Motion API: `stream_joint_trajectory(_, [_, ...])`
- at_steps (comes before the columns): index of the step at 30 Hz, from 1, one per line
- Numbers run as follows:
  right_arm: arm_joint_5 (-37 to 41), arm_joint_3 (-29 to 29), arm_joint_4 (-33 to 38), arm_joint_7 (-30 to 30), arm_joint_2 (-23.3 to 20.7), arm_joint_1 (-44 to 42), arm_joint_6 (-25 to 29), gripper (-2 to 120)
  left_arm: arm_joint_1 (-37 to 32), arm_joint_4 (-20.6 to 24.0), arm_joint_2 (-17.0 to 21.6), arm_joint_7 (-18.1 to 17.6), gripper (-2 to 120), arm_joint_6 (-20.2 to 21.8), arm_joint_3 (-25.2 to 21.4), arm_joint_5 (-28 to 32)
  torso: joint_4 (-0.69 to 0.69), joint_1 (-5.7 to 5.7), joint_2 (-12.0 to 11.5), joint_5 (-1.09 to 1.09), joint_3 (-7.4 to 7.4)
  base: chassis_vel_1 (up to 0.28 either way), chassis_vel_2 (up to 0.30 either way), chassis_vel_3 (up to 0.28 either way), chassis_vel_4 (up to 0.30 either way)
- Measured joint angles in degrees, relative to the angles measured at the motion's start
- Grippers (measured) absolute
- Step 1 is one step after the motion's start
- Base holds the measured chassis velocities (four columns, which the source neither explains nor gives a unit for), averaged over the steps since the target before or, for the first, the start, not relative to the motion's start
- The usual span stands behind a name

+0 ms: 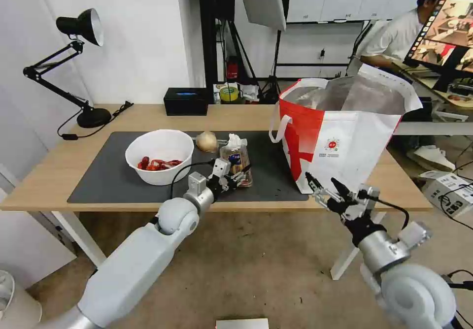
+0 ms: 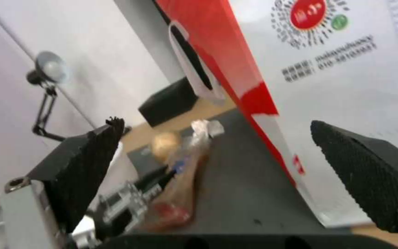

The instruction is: Pick up the trash from the table and place it into the takeout bag.

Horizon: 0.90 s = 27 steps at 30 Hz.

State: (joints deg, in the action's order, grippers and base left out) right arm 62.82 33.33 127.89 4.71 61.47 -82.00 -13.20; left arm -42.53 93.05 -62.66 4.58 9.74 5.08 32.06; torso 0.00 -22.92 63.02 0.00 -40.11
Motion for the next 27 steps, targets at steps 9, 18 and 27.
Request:
stream_joint_trajectory(9, [10.5,-7.6,-5.4,5.8,-0.8,11.0,-4.6,100,-1.5,0.4,1.1,0.4,0,0.4,0.4,0.6,0.00,0.00,0.0,0.01,0.00,0.000,0.000,0.000,0.000])
stream_joint_trajectory(18, [16.5,-14.3,-10.1,10.9,-0.4,21.1,-9.5,100,-1.6,0.8,1.6,0.4,0,0.0,0.4,1.6,0.00,0.00,0.0,0.00,0.00,0.000,0.000,0.000,0.000])
stream_joint_trajectory(27, [20.8,-22.0,-17.1,15.3,-2.3,31.3,-10.8,100,-1.9,0.9,1.2,0.5,0,-0.3,0.4,1.9,-0.01,0.00,0.0,0.00,0.00,0.000,0.000,0.000,0.000])
